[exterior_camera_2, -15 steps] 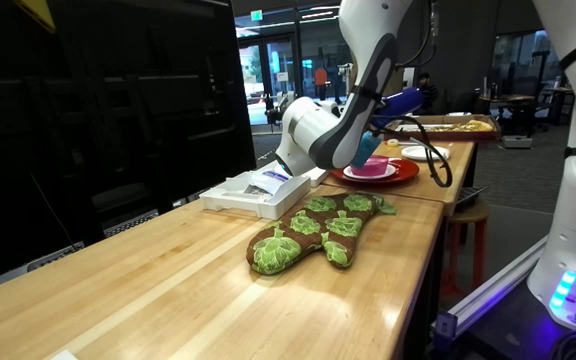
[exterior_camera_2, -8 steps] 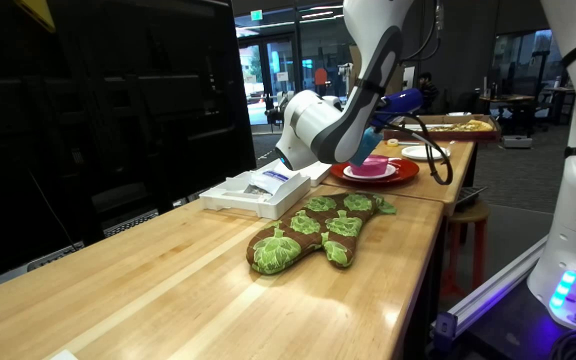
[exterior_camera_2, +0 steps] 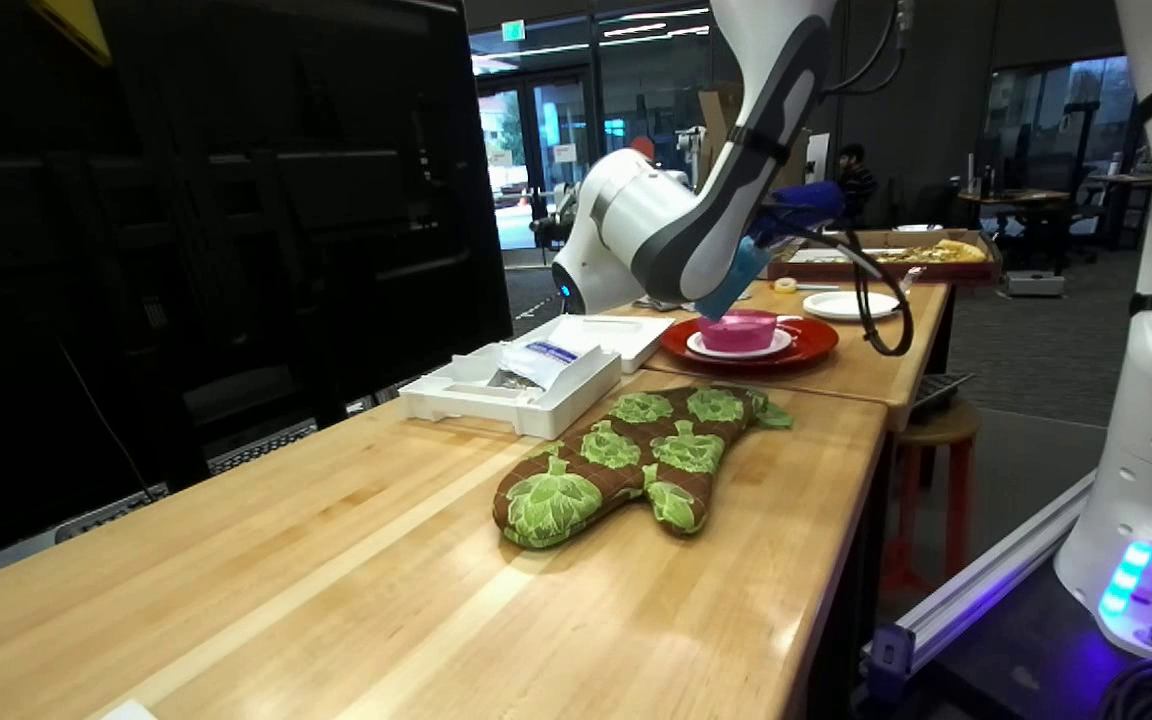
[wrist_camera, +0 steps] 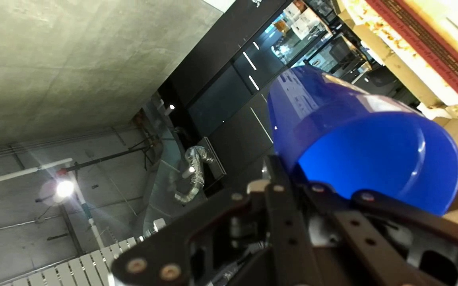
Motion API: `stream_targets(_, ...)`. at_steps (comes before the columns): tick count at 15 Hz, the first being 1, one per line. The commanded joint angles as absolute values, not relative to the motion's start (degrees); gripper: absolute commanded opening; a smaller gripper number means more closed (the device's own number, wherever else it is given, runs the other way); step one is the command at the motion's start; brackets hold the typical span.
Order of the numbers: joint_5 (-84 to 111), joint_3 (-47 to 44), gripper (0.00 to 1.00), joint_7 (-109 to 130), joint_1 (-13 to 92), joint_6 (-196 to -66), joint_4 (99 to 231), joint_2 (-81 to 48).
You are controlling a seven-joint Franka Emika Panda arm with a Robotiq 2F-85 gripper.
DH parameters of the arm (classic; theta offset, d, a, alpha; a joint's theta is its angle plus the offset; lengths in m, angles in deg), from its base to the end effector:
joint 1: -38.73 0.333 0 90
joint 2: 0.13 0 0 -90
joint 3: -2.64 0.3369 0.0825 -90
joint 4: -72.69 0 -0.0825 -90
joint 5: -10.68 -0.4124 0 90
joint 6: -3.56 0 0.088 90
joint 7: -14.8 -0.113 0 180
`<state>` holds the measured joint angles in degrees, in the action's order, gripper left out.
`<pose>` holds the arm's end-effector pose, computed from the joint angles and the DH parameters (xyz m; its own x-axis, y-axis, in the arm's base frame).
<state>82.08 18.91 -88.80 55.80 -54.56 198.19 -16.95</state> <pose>0.4654 0.1398 0.3103 0.6667 0.1275 0.7343 -0.7452 0.1281 0.6544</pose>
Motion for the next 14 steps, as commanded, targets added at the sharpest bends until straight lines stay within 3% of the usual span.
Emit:
stream_targets(1, 81.1, 19.6, 0.01, -85.8, 54.8, -59.0, 201.7, -11.3)
stream_targets(14, 79.8, 17.2, 0.01, -79.6, 51.5, -73.1, 205.6, -1.6)
